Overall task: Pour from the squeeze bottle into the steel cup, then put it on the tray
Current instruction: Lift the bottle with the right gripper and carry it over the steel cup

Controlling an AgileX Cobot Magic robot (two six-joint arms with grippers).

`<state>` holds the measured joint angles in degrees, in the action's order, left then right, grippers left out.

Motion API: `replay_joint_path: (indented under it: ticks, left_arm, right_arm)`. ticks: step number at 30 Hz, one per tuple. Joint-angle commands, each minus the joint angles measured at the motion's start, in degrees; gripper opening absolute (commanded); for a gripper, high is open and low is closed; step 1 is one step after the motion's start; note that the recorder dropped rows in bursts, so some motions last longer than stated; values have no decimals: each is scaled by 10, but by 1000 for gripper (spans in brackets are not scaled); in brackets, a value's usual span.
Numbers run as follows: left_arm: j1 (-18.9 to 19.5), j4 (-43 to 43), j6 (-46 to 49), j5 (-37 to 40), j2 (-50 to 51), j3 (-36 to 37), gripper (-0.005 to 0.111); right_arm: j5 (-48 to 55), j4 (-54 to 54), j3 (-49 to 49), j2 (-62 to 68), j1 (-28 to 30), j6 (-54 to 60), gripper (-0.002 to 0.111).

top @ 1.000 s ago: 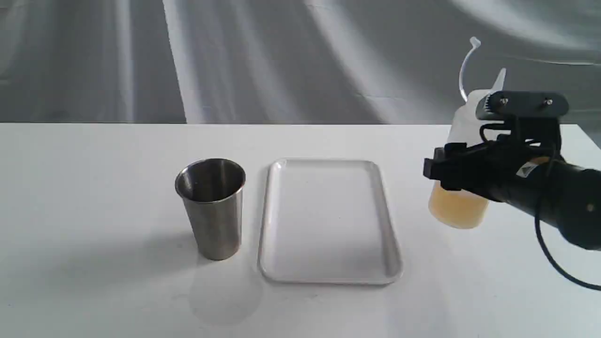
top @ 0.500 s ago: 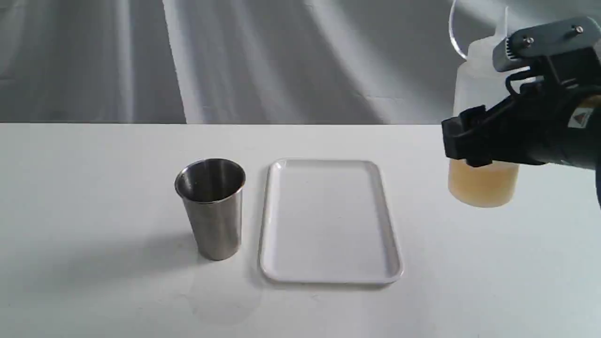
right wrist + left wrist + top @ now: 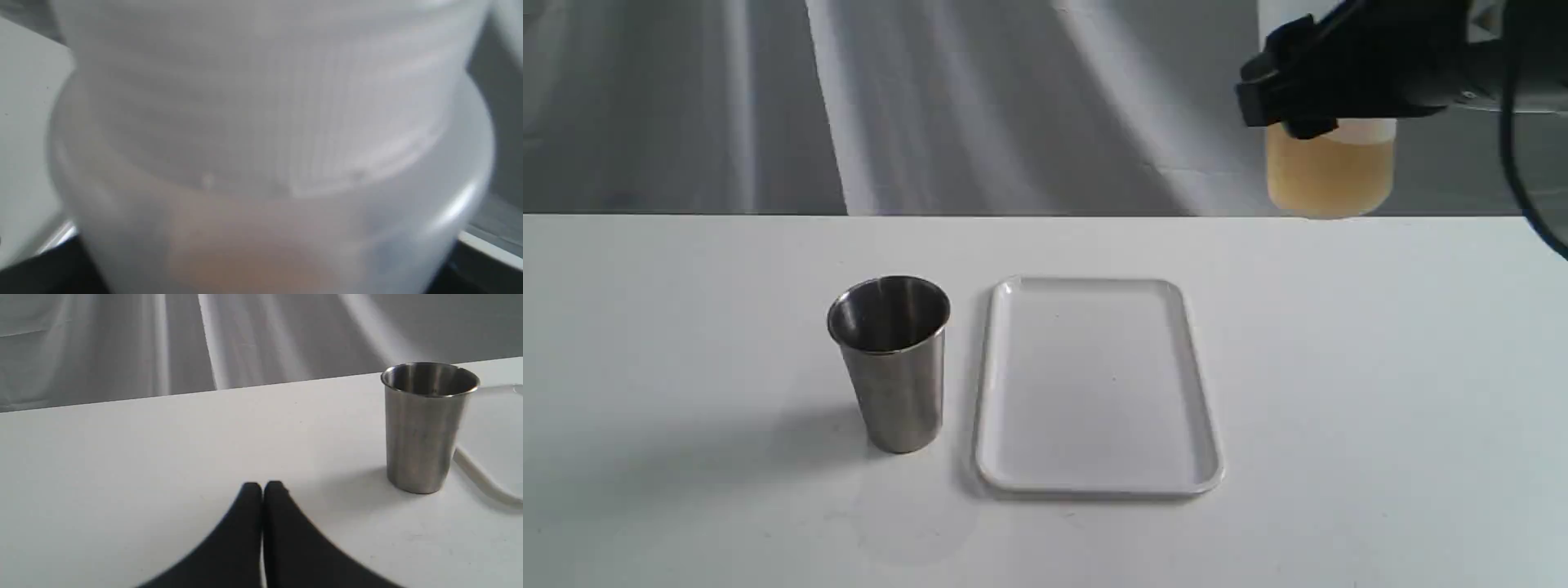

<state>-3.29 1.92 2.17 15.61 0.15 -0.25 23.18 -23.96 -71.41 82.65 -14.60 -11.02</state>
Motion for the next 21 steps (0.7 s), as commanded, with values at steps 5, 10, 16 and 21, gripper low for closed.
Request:
replay_joint_path:
  ticks: [5, 10, 16, 21]
  left_arm:
    - [-3, 0, -2, -4, -1, 3, 0]
    - [-3, 0, -2, -4, -1, 3, 0]
    - [-3, 0, -1, -4, -1, 3, 0]
    - [-3, 0, -1, -4, -1, 3, 0]
  right_arm:
    - [147, -212, -100, 89, -87, -134, 14]
    - [198, -260, -153, 155, -148, -137, 14]
    - [268, -330, -220, 248, -205, -164, 14]
    - [312, -383, -275, 320, -239, -165, 14]
